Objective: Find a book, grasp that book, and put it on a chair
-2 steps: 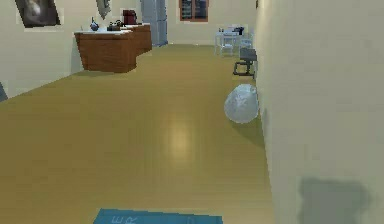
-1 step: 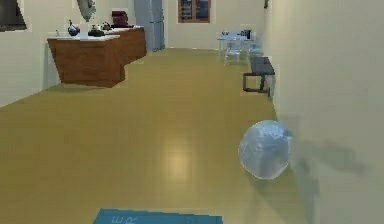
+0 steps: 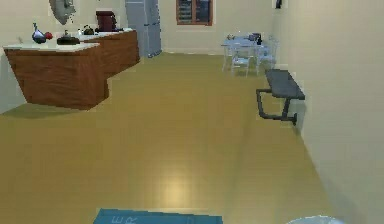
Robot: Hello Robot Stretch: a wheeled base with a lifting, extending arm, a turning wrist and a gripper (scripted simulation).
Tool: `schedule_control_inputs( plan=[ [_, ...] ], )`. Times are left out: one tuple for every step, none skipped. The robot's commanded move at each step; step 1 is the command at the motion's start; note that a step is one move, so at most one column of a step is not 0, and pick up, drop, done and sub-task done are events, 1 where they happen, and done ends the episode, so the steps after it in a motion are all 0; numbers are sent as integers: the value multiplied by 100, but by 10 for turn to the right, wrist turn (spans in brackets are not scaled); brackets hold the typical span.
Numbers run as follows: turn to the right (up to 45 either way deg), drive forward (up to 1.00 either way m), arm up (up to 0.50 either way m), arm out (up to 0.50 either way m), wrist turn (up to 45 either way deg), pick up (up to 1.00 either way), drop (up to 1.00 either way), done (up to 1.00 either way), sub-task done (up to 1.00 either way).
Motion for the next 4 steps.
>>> schedule_control_inputs(
  plan=[
    [0,35,0,0,0,0,0,0,0],
    [120,0,0,0,0,0,0,0,0],
    [0,100,0,0,0,0,0,0,0],
    [0,100,0,0,0,0,0,0,0]
  ],
)
